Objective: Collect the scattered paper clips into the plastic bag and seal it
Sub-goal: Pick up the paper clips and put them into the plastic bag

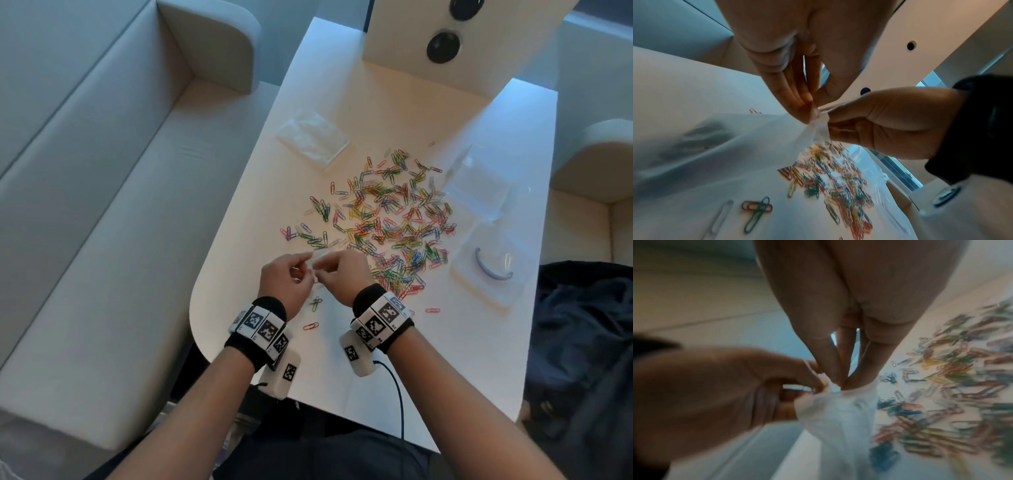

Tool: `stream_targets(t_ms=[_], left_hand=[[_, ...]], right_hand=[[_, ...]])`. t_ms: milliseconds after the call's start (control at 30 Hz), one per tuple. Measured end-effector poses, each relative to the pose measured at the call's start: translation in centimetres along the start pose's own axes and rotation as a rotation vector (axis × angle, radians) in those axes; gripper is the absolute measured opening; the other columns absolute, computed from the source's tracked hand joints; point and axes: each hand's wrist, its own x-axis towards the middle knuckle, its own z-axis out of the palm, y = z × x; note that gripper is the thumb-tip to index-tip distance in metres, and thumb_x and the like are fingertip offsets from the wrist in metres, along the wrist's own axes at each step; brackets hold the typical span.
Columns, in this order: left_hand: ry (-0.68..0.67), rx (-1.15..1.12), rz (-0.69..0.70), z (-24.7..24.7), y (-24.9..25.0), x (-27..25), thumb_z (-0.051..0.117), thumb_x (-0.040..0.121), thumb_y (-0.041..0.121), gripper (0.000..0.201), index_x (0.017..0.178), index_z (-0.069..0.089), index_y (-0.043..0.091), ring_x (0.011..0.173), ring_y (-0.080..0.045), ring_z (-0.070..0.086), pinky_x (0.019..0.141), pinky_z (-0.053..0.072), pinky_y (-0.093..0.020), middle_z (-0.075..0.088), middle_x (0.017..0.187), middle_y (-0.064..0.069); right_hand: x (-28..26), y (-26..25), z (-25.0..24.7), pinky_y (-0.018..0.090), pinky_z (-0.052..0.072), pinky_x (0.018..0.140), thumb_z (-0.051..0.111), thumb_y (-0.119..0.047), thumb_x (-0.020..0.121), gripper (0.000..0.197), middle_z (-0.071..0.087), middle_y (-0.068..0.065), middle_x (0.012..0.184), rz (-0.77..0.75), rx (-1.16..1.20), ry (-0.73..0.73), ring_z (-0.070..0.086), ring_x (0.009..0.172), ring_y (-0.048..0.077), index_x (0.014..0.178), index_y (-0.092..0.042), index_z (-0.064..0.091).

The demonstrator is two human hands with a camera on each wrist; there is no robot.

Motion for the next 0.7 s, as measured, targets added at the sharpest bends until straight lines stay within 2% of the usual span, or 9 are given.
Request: stream_targets(t_ms=[67, 133, 200, 233, 300, 367, 467, 567, 700], left_hand=[[0.061, -0.027, -0.032, -1.2, -0.3, 0.5, 0.066, 0.086, 0.009, 0.032, 0.116, 0.07, 0.016, 0.072, -0.003, 0.067, 0.072, 0.052, -0.007, 0.07, 0.085, 0.002], [0.099, -0.064, -0.075, -2.5, -0.5, 0.9, 0.066, 0.086, 0.011, 0.032, 0.117, 0.07, 0.019, 0.073, -0.008, 0.07, 0.076, 0.057, -0.016, 0.072, 0.085, 0.001], [0.128, -0.087, -0.102, -3.8, -0.6, 1.2, 0.066, 0.086, 0.011, 0.032, 0.117, 0.07, 0.021, 0.073, -0.009, 0.07, 0.076, 0.057, -0.019, 0.072, 0.084, 0.001], [0.146, -0.095, -0.11, -4.4, -0.8, 1.3, 0.066, 0.086, 0.012, 0.032, 0.116, 0.07, 0.023, 0.073, -0.009, 0.069, 0.076, 0.056, -0.019, 0.071, 0.084, 0.002], [0.185, -0.111, -0.12, -5.5, -1.1, 1.3, 0.066, 0.086, 0.013, 0.032, 0.116, 0.07, 0.023, 0.074, -0.011, 0.07, 0.076, 0.056, -0.021, 0.072, 0.083, 0.001], [0.217, -0.133, -0.135, -6.4, -1.5, 1.3, 0.066, 0.086, 0.014, 0.03, 0.115, 0.071, 0.022, 0.075, -0.016, 0.071, 0.076, 0.056, -0.024, 0.073, 0.082, -0.002], [0.231, -0.183, -0.171, -7.3, -2.2, 1.2, 0.065, 0.087, 0.014, 0.03, 0.116, 0.07, 0.019, 0.076, -0.02, 0.071, 0.079, 0.058, -0.031, 0.073, 0.083, -0.008], [0.235, -0.198, -0.186, -7.8, -2.3, 1.5, 0.065, 0.088, 0.014, 0.03, 0.117, 0.069, 0.017, 0.079, -0.021, 0.071, 0.081, 0.059, -0.035, 0.073, 0.083, -0.009], [0.213, -0.274, -0.22, -7.5, -2.0, 2.1, 0.066, 0.088, 0.01, 0.03, 0.117, 0.069, 0.015, 0.068, -0.014, 0.068, 0.083, 0.059, -0.037, 0.072, 0.073, -0.004]], right_hand=[[0.5, -1.0, -0.7, 0.025, 0.057, 0.081, 0.066, -0.007, 0.086, 0.017, 0.075, 0.005, 0.091, -0.001, 0.29, 0.002, 0.071, 0.084, 0.013, 0.098, -0.011, 0.076], [1.5, -2.3, -1.6, 0.027, 0.057, 0.082, 0.063, 0.0, 0.087, 0.018, 0.073, 0.014, 0.097, 0.08, 0.728, 0.013, 0.072, 0.088, 0.019, 0.102, -0.004, 0.073], [3.4, -2.7, -1.8, 0.031, 0.057, 0.085, 0.057, 0.006, 0.089, 0.02, 0.071, 0.017, 0.101, 0.12, 0.881, 0.083, 0.071, 0.089, 0.021, 0.102, 0.0, 0.07], [4.6, -2.7, -1.6, 0.034, 0.057, 0.089, 0.055, 0.005, 0.089, 0.023, 0.071, 0.014, 0.103, 0.096, 0.764, 0.126, 0.07, 0.092, 0.021, 0.104, -0.003, 0.071], [7.4, -2.0, -0.7, 0.039, 0.048, 0.102, 0.051, 0.0, 0.089, 0.034, 0.067, 0.007, 0.12, -0.052, 0.262, 0.131, 0.064, 0.11, 0.021, 0.114, -0.014, 0.069], [9.4, -1.6, 1.1, 0.041, 0.031, 0.115, 0.052, -0.007, 0.091, 0.046, 0.044, 0.008, 0.148, -0.235, -0.25, -0.051, 0.04, 0.136, 0.026, 0.135, -0.022, 0.054], [10.7, -1.0, 4.1, 0.057, 0.017, 0.116, 0.05, -0.041, 0.095, 0.064, 0.003, 0.001, 0.163, -0.427, -0.814, -0.267, 0.01, 0.148, 0.032, 0.152, -0.031, 0.021], [11.0, 0.4, 5.3, 0.069, 0.007, 0.111, 0.042, -0.068, 0.087, 0.084, -0.006, -0.003, 0.163, -0.455, -1.058, -0.386, -0.001, 0.149, 0.033, 0.154, -0.03, 0.008], [9.5, 2.6, 4.7, 0.07, 0.018, 0.108, 0.052, -0.073, 0.078, 0.103, -0.007, -0.002, 0.163, -0.393, -1.043, -0.385, -0.001, 0.147, 0.037, 0.154, -0.025, 0.002]])
